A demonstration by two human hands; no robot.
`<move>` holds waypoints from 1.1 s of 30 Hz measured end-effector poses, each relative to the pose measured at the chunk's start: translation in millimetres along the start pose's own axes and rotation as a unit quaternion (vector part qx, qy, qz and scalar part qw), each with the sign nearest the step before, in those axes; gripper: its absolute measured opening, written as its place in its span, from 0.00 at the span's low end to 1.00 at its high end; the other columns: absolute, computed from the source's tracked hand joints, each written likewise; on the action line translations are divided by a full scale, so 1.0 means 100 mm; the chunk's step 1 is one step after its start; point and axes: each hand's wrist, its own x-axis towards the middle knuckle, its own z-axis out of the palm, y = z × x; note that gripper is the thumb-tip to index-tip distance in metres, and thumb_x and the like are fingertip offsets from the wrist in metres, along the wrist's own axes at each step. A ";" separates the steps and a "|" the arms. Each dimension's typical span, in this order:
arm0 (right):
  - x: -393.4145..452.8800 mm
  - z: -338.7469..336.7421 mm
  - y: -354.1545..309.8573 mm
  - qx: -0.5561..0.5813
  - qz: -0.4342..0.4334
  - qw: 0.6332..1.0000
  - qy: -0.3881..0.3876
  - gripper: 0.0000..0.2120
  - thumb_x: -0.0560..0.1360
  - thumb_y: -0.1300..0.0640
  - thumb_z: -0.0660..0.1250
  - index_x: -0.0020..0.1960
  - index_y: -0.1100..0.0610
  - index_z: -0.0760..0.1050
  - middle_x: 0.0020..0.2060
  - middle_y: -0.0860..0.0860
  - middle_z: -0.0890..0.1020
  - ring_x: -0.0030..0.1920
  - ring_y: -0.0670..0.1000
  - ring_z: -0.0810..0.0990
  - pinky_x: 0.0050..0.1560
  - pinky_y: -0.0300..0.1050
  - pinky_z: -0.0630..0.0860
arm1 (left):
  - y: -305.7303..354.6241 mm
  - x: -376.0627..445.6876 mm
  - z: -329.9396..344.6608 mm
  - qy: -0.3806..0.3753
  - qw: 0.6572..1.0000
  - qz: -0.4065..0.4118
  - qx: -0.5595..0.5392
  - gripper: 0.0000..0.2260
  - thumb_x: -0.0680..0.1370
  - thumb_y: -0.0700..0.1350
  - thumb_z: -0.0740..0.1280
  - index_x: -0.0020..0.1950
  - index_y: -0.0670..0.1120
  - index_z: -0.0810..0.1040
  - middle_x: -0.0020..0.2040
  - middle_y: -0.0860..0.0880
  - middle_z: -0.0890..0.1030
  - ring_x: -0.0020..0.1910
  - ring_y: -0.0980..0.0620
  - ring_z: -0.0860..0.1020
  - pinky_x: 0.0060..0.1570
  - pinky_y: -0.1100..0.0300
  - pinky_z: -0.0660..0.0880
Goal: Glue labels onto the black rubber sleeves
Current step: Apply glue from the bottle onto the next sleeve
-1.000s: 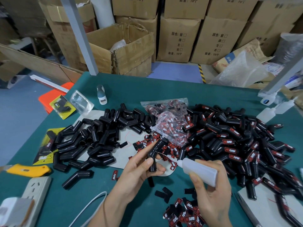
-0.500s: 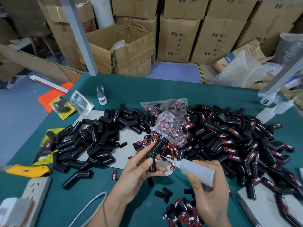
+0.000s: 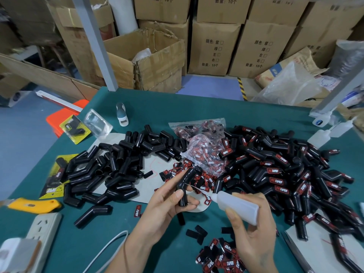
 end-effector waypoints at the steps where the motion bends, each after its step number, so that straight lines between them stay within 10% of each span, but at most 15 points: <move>1: 0.00 0.00 0.00 0.000 -0.001 1.000 0.002 0.12 0.79 0.37 0.68 0.61 0.36 0.76 0.51 0.43 0.78 0.51 0.49 0.80 0.47 0.35 0.75 | 0.00 0.00 0.00 0.002 1.000 0.001 -0.001 0.25 0.79 0.39 0.68 0.77 0.43 0.74 0.54 0.39 0.82 0.49 0.38 0.85 0.50 0.50 0.84; 33: 0.00 -0.02 -0.01 -0.008 -0.017 1.000 0.013 0.12 0.78 0.41 0.70 0.61 0.35 0.75 0.51 0.40 0.77 0.51 0.47 0.80 0.48 0.33 0.75 | -0.02 0.00 0.02 -0.017 1.000 -0.007 -0.009 0.22 0.79 0.38 0.67 0.74 0.45 0.77 0.54 0.40 0.82 0.50 0.36 0.86 0.50 0.50 0.84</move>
